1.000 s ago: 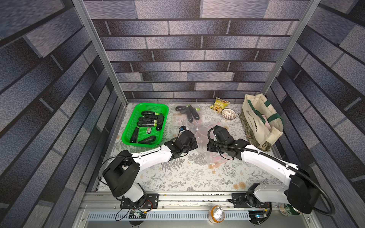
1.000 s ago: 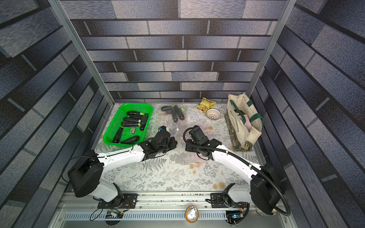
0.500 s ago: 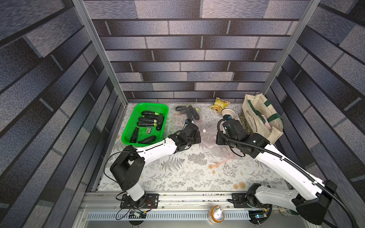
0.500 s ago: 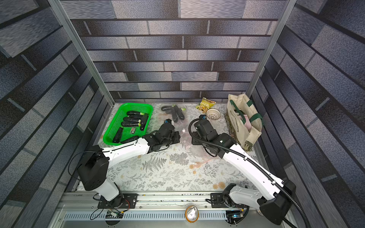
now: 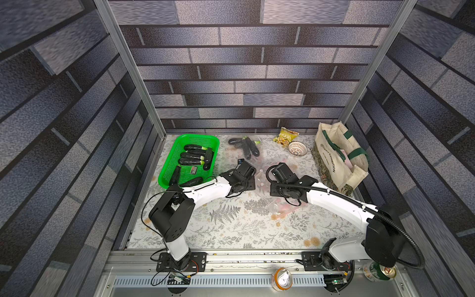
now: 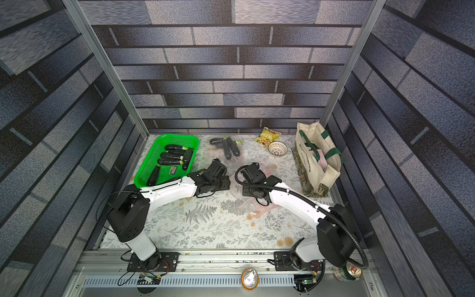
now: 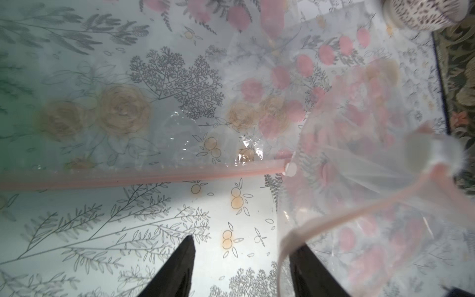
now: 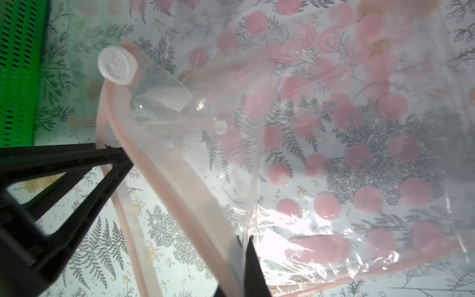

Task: Place the eggplant in a zip-top bag and seal the zipper
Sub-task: Open the zipper of the food storage bag at the center of the board, then pick up the eggplant from the basket.

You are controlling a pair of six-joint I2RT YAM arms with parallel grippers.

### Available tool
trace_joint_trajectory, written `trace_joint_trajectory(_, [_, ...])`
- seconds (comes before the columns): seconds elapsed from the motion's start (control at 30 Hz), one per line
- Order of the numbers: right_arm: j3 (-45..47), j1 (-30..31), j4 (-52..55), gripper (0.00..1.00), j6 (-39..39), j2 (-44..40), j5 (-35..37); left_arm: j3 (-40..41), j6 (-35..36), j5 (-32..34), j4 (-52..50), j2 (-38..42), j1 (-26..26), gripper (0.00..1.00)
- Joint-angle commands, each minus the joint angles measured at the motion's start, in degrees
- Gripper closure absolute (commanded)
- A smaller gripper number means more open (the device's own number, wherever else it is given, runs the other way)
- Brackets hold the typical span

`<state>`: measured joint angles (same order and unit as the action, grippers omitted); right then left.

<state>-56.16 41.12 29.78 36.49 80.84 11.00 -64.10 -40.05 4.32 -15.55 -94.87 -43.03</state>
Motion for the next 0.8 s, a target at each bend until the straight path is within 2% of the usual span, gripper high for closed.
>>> trace_joint_trajectory(0.0, [0.61, -0.05, -3.50, 1.00, 0.78, 1.41, -1.37, 0.75, 0.88, -0.66, -2.37, 9.42, 0.49, 0.33])
trace_joint_trajectory(0.1, [0.83, -0.08, -4.79, 1.00, 0.78, 2.51, -2.38, 1.41, 1.07, -1.13, -6.21, 15.36, 2.50, 0.31])
trace_joint_trajectory(0.2, [0.97, -0.04, -5.67, 1.00, 0.81, 3.08, -3.25, 2.04, 2.68, -1.72, -11.71, 20.44, 8.11, 0.31])
trace_joint_trajectory(0.37, [0.88, -0.05, -6.57, 1.00, 0.69, 2.95, -4.98, 1.65, 9.02, -3.16, -21.25, 23.55, 24.64, 0.31])
trace_joint_trajectory(0.43, [0.95, 0.01, -6.72, 1.00, 0.71, 2.68, -5.35, 1.06, 11.82, -5.53, -23.17, 22.59, 32.18, 0.31])
trace_joint_trajectory(0.53, [1.04, 0.00, -6.67, 1.00, 0.43, 2.42, -5.73, -0.14, 15.02, -9.62, -22.99, 19.35, 40.01, 0.32])
trace_joint_trajectory(0.63, [1.13, -0.01, -6.36, 1.00, 0.28, 2.32, -5.73, -2.93, 17.91, -12.02, -23.40, 14.21, 44.40, 0.32])
trace_joint_trajectory(0.7, [1.19, 0.00, -6.23, 1.00, 0.08, 2.23, -5.73, -5.22, 20.21, -10.79, -24.17, 10.58, 46.29, 0.32])
trace_joint_trajectory(0.77, [1.41, -0.02, -6.23, 1.00, -0.19, 2.26, -5.73, -7.60, 21.23, -13.51, -24.05, 6.98, 48.29, 0.32])
